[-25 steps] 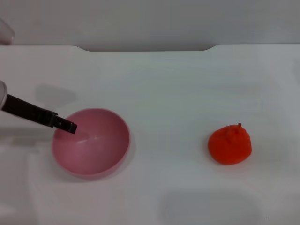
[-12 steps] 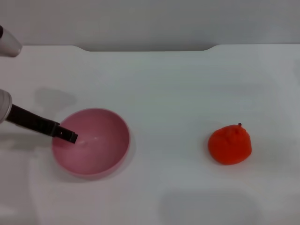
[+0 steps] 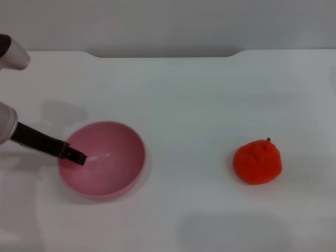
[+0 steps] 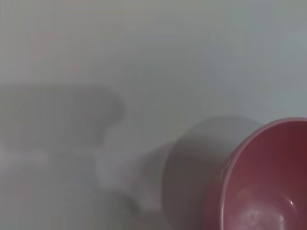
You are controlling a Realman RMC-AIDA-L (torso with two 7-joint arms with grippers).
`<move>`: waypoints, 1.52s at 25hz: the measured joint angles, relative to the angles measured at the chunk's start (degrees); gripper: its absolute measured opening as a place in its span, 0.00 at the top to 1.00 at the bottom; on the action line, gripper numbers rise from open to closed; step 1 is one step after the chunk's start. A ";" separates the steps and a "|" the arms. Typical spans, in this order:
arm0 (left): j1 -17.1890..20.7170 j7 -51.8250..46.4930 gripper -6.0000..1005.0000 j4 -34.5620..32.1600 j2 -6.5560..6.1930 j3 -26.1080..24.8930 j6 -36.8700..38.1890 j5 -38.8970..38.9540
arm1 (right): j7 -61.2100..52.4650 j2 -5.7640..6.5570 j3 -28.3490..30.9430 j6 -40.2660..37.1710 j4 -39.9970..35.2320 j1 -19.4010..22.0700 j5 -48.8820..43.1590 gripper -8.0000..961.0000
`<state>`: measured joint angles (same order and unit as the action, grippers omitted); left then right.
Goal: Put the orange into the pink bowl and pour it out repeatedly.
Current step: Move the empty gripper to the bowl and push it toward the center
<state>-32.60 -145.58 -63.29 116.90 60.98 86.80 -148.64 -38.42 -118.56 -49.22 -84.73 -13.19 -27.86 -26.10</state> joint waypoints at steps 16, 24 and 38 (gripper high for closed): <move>-0.45 0.25 0.61 -0.12 -0.24 2.30 -0.43 -0.08 | -0.19 -0.09 0.00 0.01 0.00 0.35 0.00 0.28; -0.56 0.45 0.94 -0.44 -0.16 1.87 -1.24 -0.07 | -0.98 -0.09 0.00 0.01 -0.09 0.35 0.00 0.28; -3.83 1.53 0.95 -1.05 -0.31 1.98 -1.41 0.10 | -47.96 4.51 -0.30 -4.47 -34.29 4.44 -28.56 0.28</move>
<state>-36.43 -144.05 -64.34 116.59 62.96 85.40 -148.54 -86.38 -114.05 -49.52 -89.20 -47.47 -23.42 -54.66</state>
